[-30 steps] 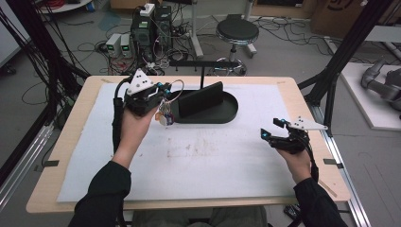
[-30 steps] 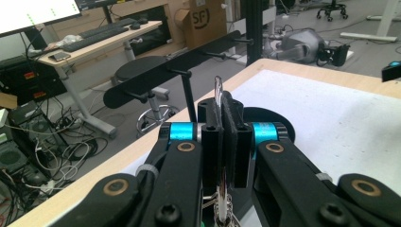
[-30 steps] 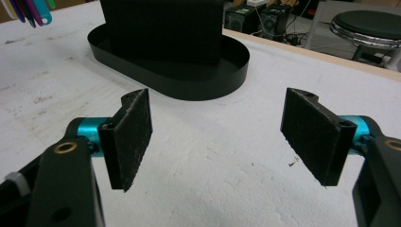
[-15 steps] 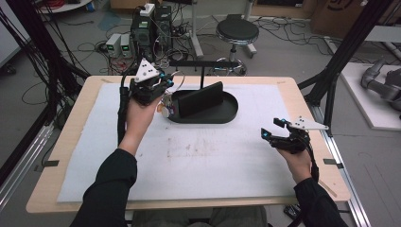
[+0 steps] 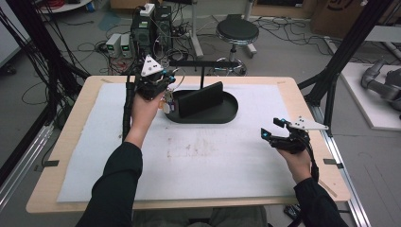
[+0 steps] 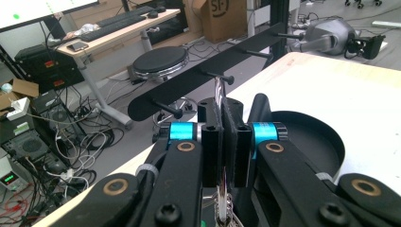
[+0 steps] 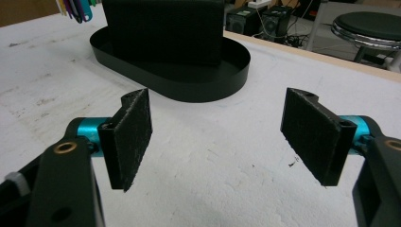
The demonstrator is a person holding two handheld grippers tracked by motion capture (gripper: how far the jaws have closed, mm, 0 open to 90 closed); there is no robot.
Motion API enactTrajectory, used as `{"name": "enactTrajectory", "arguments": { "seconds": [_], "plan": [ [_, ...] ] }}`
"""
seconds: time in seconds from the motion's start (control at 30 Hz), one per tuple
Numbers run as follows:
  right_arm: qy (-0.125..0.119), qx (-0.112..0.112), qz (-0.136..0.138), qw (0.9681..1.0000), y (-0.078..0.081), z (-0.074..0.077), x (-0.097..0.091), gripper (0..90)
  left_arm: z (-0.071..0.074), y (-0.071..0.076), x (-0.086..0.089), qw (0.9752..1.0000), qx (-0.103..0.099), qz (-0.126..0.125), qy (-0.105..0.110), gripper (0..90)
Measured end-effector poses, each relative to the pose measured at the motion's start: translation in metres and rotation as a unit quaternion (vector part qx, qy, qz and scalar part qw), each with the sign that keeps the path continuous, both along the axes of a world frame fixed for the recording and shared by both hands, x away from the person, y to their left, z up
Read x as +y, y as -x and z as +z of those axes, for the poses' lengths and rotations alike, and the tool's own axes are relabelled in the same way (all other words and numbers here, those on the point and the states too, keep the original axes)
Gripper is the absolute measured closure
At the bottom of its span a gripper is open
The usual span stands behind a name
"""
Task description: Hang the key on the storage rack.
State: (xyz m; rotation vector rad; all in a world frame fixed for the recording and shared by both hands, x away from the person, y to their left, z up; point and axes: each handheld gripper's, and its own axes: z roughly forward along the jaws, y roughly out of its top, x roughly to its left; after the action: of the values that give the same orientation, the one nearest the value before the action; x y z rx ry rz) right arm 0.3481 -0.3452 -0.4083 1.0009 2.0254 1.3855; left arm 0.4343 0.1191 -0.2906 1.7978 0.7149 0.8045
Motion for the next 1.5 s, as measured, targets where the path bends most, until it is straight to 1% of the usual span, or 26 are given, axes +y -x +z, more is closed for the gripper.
{"name": "enactTrajectory", "arguments": {
  "seconds": [0.1, 0.17, 0.33, 0.5, 0.57, 0.6, 0.77, 1.0, 1.07, 1.13, 1.23, 1.33, 1.4, 1.43, 1.5],
  "plan": [
    [0.000, 0.000, 0.000, 1.0000, 0.000, 0.000, 0.000, 25.9, -0.002, -0.005, -0.002, 1.0000, -0.002, 0.004, -0.003, 86.4],
    [-0.001, 0.002, 0.000, 1.0000, 0.000, 0.000, 0.000, 25.9, -0.003, -0.007, -0.002, 1.0000, -0.002, 0.007, -0.001, 86.3],
    [0.000, 0.000, 0.001, 1.0000, 0.000, 0.000, 0.001, 25.9, -0.009, -0.016, 0.000, 0.9998, 0.008, 0.020, 0.006, 86.4],
    [0.000, 0.001, 0.000, 1.0000, 0.000, 0.000, 0.000, 25.9, -0.015, -0.023, 0.003, 0.9995, 0.010, 0.031, 0.003, 86.3],
    [0.000, 0.001, 0.001, 1.0000, 0.000, 0.000, 0.000, 25.9, -0.017, -0.026, 0.004, 0.9993, 0.012, 0.034, 0.007, 86.4],
    [0.000, 0.001, 0.001, 1.0000, 0.000, 0.000, 0.000, 25.9, -0.018, -0.027, 0.005, 0.9993, 0.012, 0.033, 0.010, 86.4],
    [0.002, 0.000, 0.002, 1.0000, -0.001, -0.001, 0.000, 25.9, -0.020, -0.029, 0.006, 0.9992, 0.013, 0.038, 0.008, 86.3],
    [0.002, 0.000, 0.005, 1.0000, -0.001, -0.001, 0.001, 25.9, -0.024, -0.033, 0.007, 0.9990, 0.017, 0.038, 0.019, 86.3],
    [0.002, -0.001, 0.005, 1.0000, -0.001, -0.001, 0.000, 25.9, -0.025, -0.035, 0.007, 0.9988, 0.019, 0.041, 0.018, 86.2],
    [0.002, -0.001, 0.005, 1.0000, -0.001, -0.001, 0.000, 25.9, -0.027, -0.036, 0.008, 0.9985, 0.023, 0.045, 0.022, 86.3],
    [0.002, -0.002, 0.005, 1.0000, -0.001, 0.000, 0.000, 25.9, -0.030, -0.038, 0.009, 0.9982, 0.024, 0.048, 0.028, 86.1],
    [0.001, -0.002, 0.004, 1.0000, -0.001, 0.000, 0.000, 25.9, -0.032, -0.040, 0.009, 0.9979, 0.025, 0.052, 0.029, 85.7],
    [0.002, -0.002, 0.005, 1.0000, -0.001, -0.001, 0.000, 25.9, -0.034, -0.041, 0.009, 0.9975, 0.030, 0.057, 0.029, 85.0],
    [0.002, -0.001, 0.005, 1.0000, -0.001, -0.001, 0.000, 25.9, -0.035, -0.042, 0.010, 0.9974, 0.033, 0.059, 0.025, 85.0],
    [0.002, -0.001, 0.006, 1.0000, -0.001, -0.001, 0.001, 25.9, -0.038, -0.043, 0.009, 0.9973, 0.031, 0.066, 0.010, 85.0]
  ]
}}
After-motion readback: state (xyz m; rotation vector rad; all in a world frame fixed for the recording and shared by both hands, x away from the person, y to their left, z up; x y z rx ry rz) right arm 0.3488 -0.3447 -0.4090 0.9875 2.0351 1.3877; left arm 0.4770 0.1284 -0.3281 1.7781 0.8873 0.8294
